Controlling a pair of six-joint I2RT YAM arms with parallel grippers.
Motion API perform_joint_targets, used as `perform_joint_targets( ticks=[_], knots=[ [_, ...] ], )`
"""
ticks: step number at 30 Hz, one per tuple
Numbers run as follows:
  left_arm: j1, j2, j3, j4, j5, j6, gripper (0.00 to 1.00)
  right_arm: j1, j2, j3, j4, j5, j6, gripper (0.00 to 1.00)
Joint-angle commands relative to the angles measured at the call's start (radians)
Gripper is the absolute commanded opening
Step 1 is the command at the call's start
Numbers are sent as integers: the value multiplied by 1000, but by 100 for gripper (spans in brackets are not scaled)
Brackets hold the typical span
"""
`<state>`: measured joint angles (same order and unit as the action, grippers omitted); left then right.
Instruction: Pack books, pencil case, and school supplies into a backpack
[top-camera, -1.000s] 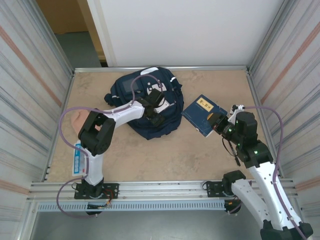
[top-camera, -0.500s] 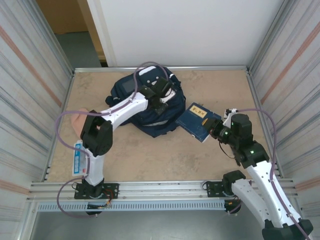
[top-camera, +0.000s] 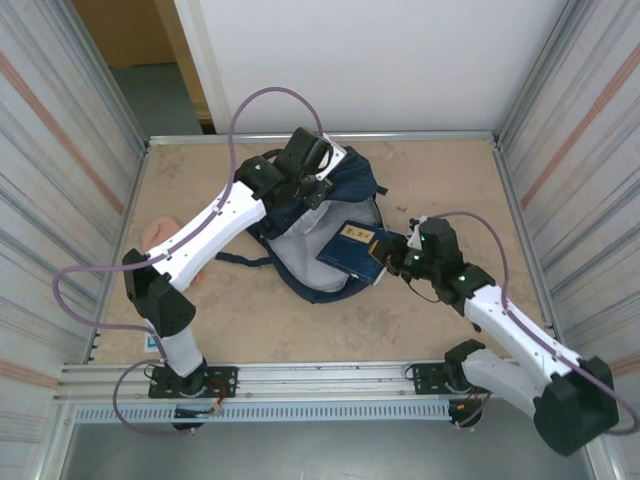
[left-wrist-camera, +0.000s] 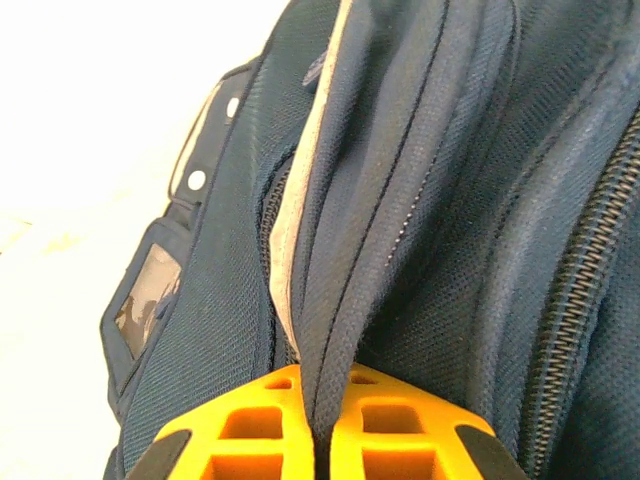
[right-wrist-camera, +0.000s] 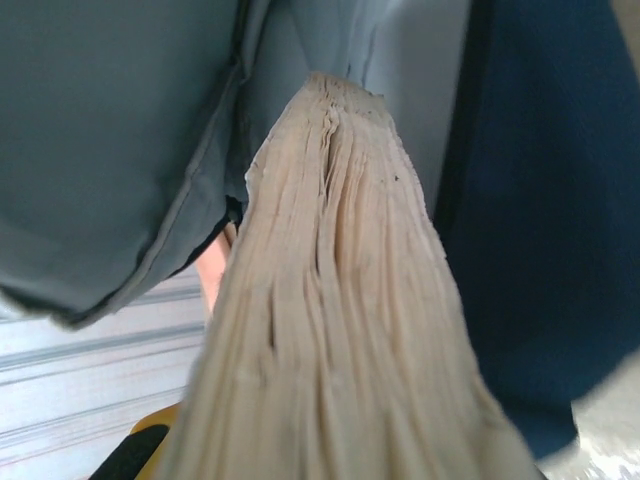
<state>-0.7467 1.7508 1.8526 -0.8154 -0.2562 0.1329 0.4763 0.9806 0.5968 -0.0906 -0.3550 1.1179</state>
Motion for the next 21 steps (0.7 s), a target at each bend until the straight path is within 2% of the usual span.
perform_joint_targets(
  ticks=[1,6,8,12,15,19,21],
  knots=[
    [8,-69,44,64,-41,-11,0,27,108,57,227,62,21,0],
    [9,-72,61,38,29,-72,0,55,258,152,306,156,8,0],
    [12,-65,63,20,42,-136,0,66,316,186,330,206,6,0],
    [25,-63,57,15,169,-252,0,62,434,240,391,229,41,0],
    [36,-52,54,33,239,-327,0,77,519,269,455,241,125,0],
    [63,-45,47,72,357,-413,0,142,590,307,455,377,136,0],
    [74,-43,43,86,379,-442,0,158,631,314,467,423,166,0]
  ],
)
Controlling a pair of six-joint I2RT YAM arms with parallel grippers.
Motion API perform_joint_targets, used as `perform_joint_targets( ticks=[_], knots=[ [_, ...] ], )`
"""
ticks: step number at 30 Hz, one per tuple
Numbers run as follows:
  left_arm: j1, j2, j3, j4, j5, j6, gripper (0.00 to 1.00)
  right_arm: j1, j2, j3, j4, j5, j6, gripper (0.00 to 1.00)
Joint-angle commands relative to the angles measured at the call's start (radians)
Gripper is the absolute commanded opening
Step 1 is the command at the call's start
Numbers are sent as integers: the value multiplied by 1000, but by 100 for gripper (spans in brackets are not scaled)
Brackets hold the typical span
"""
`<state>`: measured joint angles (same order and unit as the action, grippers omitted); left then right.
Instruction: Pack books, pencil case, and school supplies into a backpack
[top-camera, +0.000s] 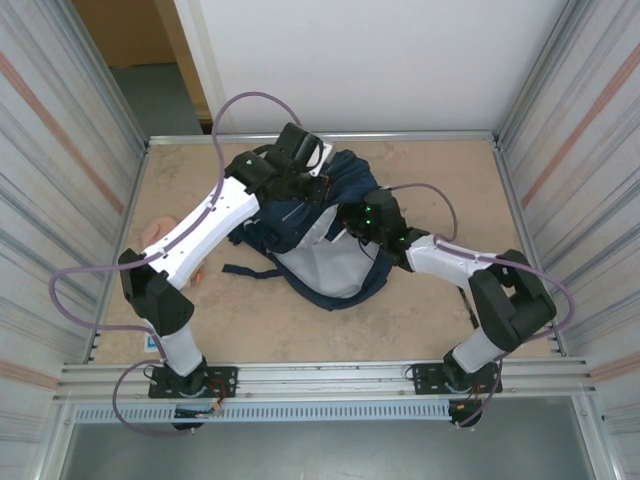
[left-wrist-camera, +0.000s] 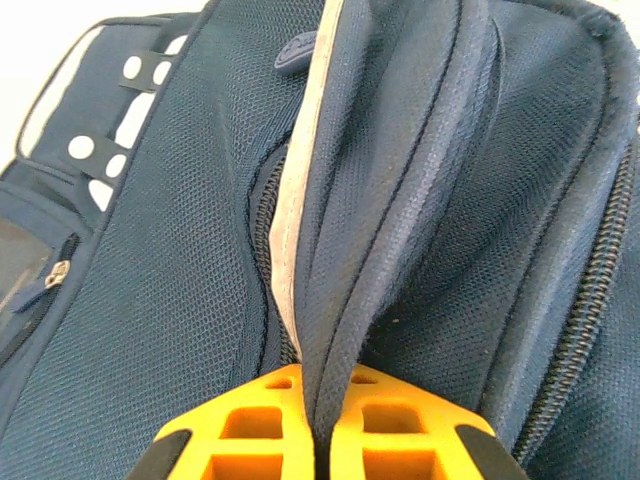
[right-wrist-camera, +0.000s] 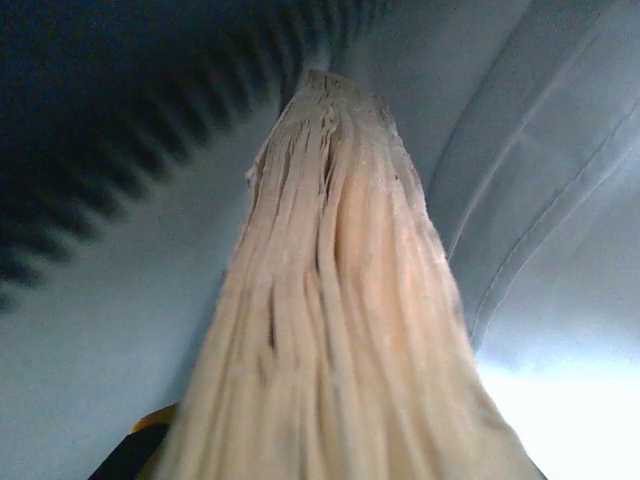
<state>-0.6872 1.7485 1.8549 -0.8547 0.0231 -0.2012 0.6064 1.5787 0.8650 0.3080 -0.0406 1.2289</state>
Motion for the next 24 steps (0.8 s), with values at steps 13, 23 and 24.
perform_joint_targets(
  ticks=[13,23,24],
  knots=[
    [23,-76,40,126,163,-65,0,82,359,115,394,223,167,4],
    [31,-124,13,118,162,-62,0,71,527,230,446,168,180,12],
    [35,-131,3,124,161,-60,0,63,539,247,423,146,163,14]
  ],
)
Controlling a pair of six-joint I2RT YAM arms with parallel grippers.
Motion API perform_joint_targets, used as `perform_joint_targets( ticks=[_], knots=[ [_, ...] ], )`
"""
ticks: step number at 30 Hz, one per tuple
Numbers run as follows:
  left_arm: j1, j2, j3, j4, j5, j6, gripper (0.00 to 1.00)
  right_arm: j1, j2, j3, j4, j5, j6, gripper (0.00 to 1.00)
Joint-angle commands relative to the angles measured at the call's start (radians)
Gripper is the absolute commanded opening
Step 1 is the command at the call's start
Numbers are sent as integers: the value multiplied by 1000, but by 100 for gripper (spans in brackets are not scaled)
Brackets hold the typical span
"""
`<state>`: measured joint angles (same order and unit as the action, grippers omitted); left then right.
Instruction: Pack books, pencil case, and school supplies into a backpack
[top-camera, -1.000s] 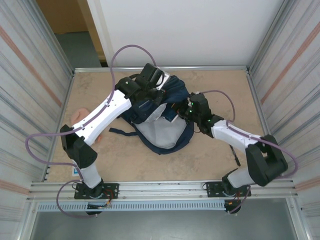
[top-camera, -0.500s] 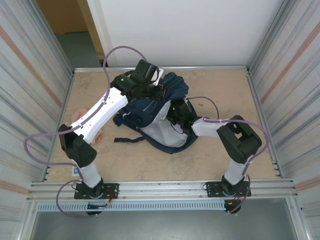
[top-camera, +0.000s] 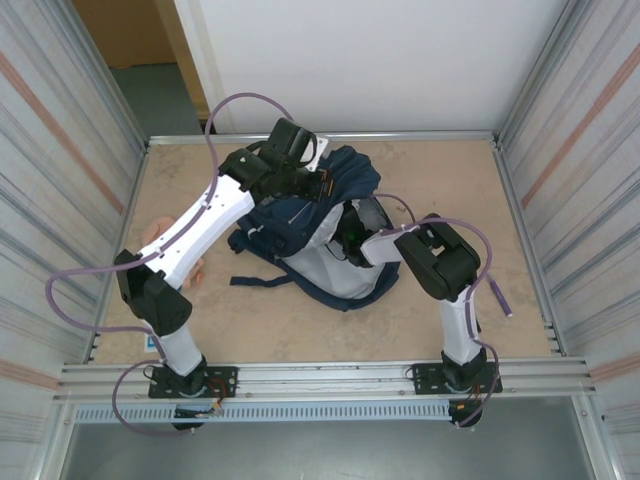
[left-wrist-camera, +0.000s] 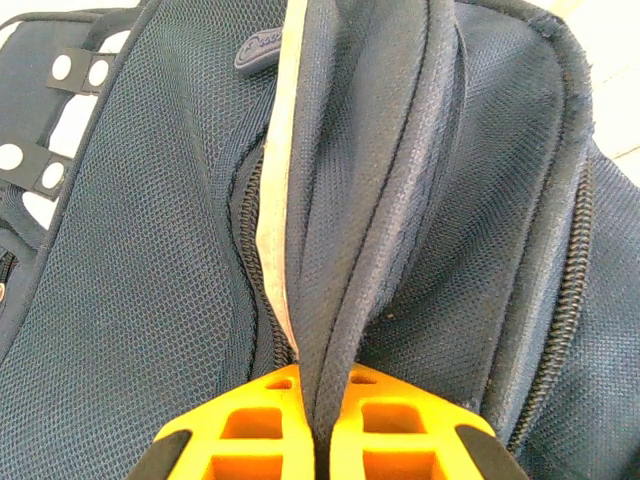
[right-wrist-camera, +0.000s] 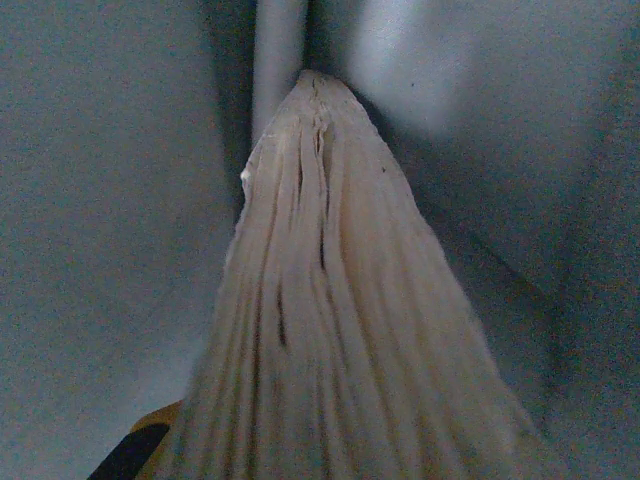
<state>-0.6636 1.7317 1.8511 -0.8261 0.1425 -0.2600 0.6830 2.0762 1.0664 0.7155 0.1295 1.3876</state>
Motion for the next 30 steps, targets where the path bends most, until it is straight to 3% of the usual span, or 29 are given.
perform_joint_targets(
  ticks=[1,6,9,13,20,30],
  knots=[
    [15,-119,0,97,43,-3,0,-19,50,61,-5,-40,0,16],
    [47,-155,-67,122,39,-15,0,-59,89,77,-22,-115,19,36],
    [75,-165,-107,152,62,-46,0,-88,92,107,-80,-188,-17,42],
    [87,-160,-131,158,54,-62,0,-106,72,98,-93,-243,4,46],
    [98,-147,-177,189,28,-81,0,-87,-66,48,-295,-213,63,54],
    [102,-105,-227,245,62,-64,0,-114,-248,-77,-390,-282,-39,57]
  ],
)
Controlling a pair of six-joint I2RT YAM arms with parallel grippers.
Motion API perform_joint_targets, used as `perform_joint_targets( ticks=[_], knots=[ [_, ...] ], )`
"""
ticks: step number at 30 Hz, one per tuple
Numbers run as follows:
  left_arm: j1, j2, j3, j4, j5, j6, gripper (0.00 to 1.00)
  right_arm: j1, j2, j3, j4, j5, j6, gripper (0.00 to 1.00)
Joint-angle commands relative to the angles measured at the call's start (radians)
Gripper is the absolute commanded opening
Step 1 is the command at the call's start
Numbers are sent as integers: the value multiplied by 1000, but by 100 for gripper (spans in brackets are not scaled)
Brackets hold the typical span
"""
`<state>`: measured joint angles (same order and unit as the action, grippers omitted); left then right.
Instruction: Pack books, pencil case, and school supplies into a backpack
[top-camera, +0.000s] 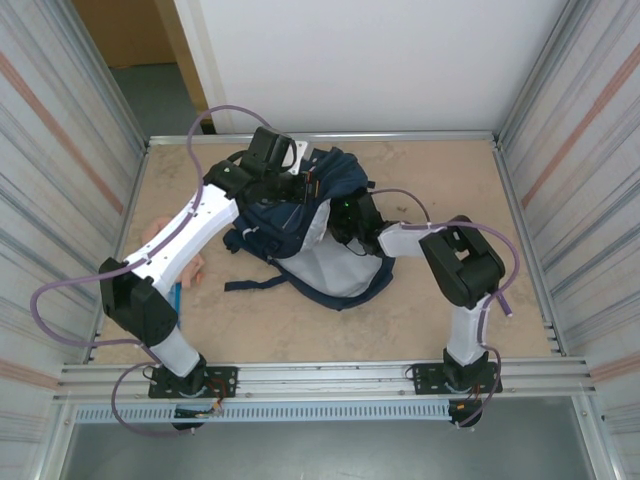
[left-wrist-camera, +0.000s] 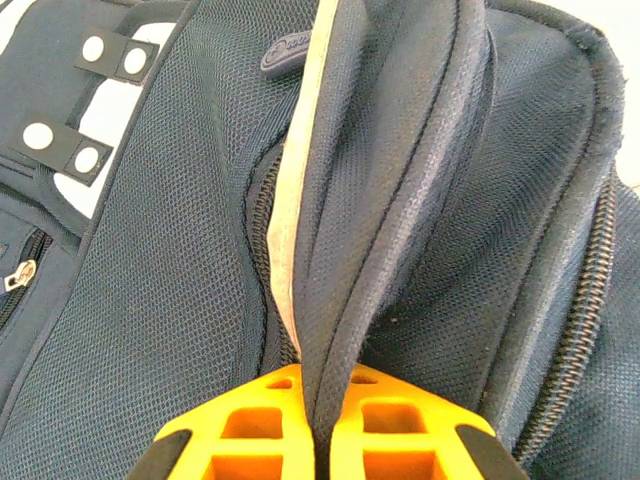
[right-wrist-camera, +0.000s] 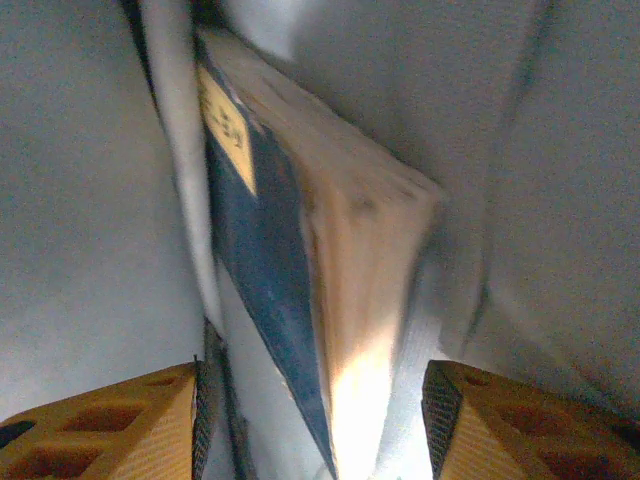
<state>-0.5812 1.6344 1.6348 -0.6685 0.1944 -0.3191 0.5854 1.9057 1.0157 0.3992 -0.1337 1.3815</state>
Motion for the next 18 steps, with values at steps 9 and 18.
perform_joint_targets(
  ticks=[9,18],
  knots=[
    [17,43,-44,164,82,-76,0,-19,-449,-244,-305,83,-42,60],
    [-49,86,-23,11,184,47,29,-142,-954,-385,-642,172,-306,56]
  ],
)
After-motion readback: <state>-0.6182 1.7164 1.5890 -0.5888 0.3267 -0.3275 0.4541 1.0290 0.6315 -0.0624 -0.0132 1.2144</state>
